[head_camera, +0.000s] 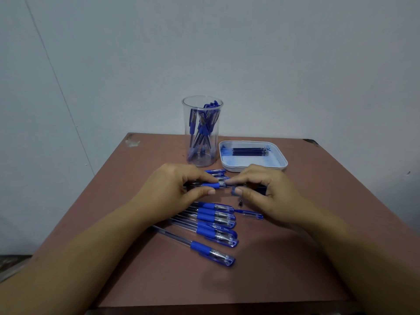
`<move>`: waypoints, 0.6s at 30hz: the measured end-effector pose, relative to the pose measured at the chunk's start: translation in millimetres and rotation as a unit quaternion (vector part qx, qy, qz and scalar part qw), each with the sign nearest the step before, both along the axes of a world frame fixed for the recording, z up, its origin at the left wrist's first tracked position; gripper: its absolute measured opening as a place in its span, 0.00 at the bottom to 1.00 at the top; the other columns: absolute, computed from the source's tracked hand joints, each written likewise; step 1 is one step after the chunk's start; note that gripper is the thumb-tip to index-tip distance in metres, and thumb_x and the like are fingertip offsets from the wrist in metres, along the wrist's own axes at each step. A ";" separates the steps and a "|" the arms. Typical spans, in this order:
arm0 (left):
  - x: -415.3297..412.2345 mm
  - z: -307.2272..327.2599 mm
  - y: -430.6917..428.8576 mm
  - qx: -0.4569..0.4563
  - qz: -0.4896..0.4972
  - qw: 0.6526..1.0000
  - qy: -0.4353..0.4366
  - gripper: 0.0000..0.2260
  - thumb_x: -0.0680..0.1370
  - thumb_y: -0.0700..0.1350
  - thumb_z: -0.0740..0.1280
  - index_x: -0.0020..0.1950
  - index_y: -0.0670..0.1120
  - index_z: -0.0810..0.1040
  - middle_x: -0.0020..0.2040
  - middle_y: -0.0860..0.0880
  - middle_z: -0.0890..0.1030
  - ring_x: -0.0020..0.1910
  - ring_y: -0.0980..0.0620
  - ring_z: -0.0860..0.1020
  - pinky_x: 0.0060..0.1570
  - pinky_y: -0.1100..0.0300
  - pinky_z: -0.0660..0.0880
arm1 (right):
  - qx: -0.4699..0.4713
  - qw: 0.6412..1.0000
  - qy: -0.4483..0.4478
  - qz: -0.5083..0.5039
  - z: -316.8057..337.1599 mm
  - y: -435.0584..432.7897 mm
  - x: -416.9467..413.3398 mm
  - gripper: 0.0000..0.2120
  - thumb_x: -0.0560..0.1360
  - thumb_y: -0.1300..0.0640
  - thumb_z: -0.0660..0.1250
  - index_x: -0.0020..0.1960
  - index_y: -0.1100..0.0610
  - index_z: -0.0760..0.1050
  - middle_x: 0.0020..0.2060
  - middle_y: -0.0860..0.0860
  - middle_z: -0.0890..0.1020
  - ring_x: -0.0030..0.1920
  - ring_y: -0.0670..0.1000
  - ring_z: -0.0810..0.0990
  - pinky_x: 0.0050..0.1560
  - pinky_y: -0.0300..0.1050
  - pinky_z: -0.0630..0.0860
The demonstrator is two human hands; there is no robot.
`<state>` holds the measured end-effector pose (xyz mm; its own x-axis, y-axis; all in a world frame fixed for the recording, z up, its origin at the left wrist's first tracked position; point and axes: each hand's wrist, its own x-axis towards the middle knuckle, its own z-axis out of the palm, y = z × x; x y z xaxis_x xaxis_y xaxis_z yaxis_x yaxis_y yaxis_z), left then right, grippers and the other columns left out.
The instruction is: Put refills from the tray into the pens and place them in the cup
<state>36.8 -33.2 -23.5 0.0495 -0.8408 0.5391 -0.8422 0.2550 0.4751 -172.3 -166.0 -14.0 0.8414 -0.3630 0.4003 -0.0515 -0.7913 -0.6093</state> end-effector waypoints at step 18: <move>4.0 1.1 0.5 -0.009 0.014 1.000 0.005 0.13 0.73 0.57 0.70 0.56 0.56 0.84 0.49 0.60 0.84 0.47 0.63 0.81 0.46 0.57 0.80 | -0.045 0.990 0.113 -0.067 4.1 -8.0 -7.8 0.05 0.73 0.54 0.73 0.44 0.44 0.81 0.37 0.42 0.81 0.40 0.42 0.77 0.40 0.32 0.72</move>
<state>40.8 -32.7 -22.3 0.0780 -0.8294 0.5532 -0.8438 0.2406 0.4797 -180.1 -174.0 -9.9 0.8595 -0.4491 0.2441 -0.2867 -0.8189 -0.4972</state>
